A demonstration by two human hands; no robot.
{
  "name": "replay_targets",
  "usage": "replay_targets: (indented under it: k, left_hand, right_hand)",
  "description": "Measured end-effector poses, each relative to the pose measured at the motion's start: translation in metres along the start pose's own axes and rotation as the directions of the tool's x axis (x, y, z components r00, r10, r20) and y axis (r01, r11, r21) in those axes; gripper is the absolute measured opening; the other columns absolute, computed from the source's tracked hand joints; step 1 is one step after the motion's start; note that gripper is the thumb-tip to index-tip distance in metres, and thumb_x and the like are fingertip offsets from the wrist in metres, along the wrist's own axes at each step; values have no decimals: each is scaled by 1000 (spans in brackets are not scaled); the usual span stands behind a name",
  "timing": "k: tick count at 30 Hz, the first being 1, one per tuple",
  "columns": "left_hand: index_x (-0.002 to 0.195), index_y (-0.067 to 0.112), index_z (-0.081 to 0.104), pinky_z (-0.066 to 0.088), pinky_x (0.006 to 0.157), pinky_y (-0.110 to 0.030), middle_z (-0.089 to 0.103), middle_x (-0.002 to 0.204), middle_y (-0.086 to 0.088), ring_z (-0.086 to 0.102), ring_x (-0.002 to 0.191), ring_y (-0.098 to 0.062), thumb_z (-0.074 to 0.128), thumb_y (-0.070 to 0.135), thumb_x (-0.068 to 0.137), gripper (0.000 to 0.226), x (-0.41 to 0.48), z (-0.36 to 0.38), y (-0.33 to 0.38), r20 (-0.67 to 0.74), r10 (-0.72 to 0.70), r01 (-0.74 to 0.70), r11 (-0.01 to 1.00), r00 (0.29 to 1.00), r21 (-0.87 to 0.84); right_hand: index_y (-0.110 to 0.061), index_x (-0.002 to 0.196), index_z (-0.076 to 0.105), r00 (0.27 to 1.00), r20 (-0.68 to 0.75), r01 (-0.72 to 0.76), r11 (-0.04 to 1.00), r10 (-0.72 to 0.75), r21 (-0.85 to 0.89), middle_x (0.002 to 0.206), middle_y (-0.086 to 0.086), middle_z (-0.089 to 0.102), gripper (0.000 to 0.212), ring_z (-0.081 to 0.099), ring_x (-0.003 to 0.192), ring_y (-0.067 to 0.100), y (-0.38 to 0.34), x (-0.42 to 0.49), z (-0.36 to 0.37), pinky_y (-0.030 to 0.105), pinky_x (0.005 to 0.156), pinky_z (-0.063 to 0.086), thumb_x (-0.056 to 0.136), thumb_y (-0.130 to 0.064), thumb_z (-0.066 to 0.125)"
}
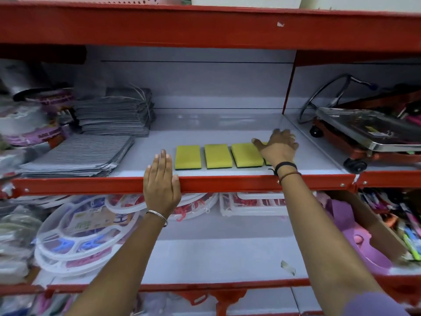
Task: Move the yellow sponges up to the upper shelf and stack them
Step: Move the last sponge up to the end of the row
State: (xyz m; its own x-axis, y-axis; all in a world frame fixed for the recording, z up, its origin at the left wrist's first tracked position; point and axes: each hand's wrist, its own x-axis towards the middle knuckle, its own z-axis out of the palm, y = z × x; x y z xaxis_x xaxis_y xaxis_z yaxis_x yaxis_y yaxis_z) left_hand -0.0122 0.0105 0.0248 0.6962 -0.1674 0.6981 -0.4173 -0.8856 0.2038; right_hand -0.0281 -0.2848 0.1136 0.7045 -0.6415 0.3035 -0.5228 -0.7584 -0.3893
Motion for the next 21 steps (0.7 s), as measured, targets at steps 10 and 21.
replay_targets:
  k: [10,21]
  left_hand:
    - [142,9,40,31,114,-42,19,159,-6,23,144,-23,37,16,96,47,93,-14,33,535,95,-37,992,840,-118]
    - [138,20,48,30,113,-33,43,148,-3,37,136,-29,50,32,95,45,104,-25,-3,692,83,-52,996,717,-65]
  right_hand:
    - [-19,145,33,708,416,608,792,-571,51,157,4,27,48,25,144,20,-66,-22,11,38,121,8,99,-27,39]
    - [-18,136,50,708,440,575,813,-552,95,146,7,47,44,44,132,28,-78,-47,19,36,114,29,92,-20,45]
